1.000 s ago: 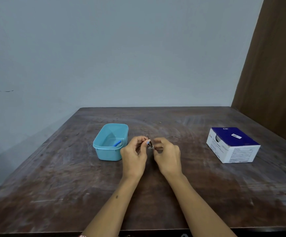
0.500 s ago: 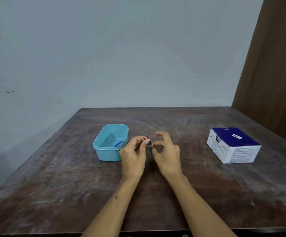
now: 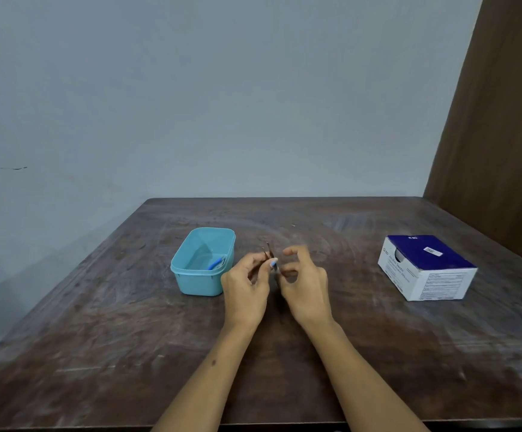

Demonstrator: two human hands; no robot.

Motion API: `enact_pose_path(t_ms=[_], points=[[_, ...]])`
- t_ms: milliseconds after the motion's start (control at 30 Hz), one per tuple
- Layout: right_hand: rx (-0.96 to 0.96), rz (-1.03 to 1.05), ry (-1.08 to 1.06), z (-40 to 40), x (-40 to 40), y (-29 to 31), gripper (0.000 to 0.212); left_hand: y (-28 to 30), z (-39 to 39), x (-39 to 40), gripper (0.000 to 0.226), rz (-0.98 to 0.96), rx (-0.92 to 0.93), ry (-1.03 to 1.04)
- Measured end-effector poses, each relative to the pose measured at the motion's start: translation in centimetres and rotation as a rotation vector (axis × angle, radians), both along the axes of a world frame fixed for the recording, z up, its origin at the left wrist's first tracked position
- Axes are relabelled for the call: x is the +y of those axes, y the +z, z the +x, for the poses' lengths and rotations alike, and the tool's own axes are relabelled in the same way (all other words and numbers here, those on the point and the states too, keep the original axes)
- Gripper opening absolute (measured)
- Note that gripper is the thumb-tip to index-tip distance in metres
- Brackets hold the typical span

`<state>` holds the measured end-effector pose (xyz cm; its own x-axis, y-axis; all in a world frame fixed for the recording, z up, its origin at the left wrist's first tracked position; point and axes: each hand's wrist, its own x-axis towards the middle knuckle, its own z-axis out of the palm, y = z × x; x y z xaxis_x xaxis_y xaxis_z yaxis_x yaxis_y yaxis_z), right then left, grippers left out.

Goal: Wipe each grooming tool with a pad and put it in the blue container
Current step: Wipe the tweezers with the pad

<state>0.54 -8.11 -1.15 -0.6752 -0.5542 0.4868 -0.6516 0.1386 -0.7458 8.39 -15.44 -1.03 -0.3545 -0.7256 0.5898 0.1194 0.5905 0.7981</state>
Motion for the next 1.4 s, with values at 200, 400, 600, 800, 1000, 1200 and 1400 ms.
enact_pose_path(t_ms=[200,400,600,800,1000,1200,1400], points=[[-0.296,-0.21,-0.017,-0.7,-0.1,0.3,0.036,-0.3,-0.2,-0.2,0.014,0.04,0.06,0.022],[-0.834,-0.523,0.169,-0.8,-0.1,1.4,0.029,-0.1,0.0,0.2,0.019,0.036,0.014,-0.027],[-0.749,-0.467,0.179,-0.9,-0.1,1.3,0.03,-0.4,-0.2,-0.1,0.023,0.098,-0.047,-0.022],[-0.545,-0.335,0.143,-0.8,-0.1,0.9,0.032,-0.2,-0.1,0.1,0.029,0.083,-0.073,-0.012],[-0.45,-0.309,0.107,-0.7,0.0,0.9,0.031,-0.5,-0.2,0.0,0.028,0.09,-0.092,-0.017],[-0.497,-0.39,0.037,-0.9,0.1,0.9,0.031,-0.4,-0.3,0.1,0.026,0.125,-0.066,-0.025],[-0.546,-0.349,0.171,-0.6,0.0,1.0,0.034,-0.5,-0.2,0.0,0.025,0.107,-0.086,-0.03]])
